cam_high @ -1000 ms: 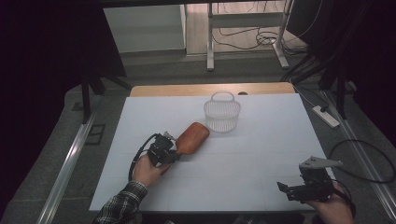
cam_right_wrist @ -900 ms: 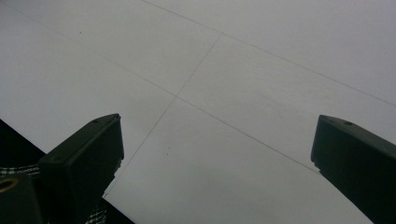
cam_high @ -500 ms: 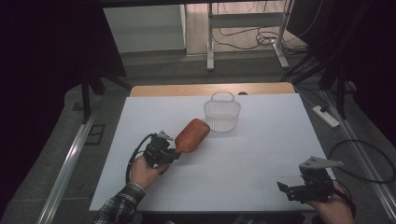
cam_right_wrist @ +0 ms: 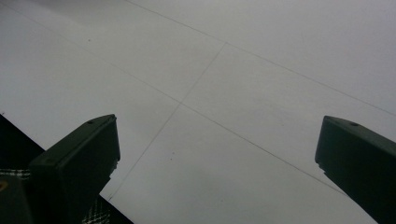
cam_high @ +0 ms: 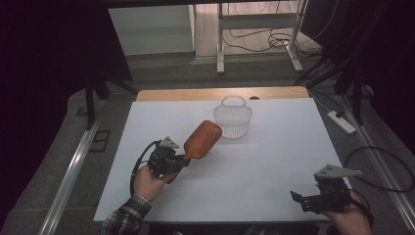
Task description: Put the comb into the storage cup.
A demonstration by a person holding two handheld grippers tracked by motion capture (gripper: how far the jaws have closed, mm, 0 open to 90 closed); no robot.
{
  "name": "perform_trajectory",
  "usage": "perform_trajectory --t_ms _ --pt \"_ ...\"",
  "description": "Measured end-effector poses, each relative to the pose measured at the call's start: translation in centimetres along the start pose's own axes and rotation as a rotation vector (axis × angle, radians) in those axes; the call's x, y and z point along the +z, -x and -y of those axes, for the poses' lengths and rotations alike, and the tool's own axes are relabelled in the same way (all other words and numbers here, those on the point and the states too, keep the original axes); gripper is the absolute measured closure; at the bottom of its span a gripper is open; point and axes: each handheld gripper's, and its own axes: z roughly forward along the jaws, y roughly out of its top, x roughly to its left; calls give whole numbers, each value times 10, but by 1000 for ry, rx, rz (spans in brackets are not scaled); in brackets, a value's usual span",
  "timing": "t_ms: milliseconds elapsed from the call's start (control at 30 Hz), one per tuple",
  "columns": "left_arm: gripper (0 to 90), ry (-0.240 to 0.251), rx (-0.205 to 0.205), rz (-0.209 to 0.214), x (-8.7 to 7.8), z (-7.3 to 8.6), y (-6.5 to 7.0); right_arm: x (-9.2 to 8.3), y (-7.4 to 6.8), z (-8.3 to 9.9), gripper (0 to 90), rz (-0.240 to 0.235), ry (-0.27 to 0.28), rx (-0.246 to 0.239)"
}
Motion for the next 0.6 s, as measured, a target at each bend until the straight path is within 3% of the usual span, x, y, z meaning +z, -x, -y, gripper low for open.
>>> perform_trajectory --t_ms 333,467,600 --pt "721 65 -3 20 -13 0 4 -2 -3 -2 0 -20 64 -16" --pt "721 78 -2 29 -16 1 6 -2 -4 -7 0 -87 77 11" --pt "721 89 4 35 -18 1 10 -2 -7 -13 0 -123 104 -9"
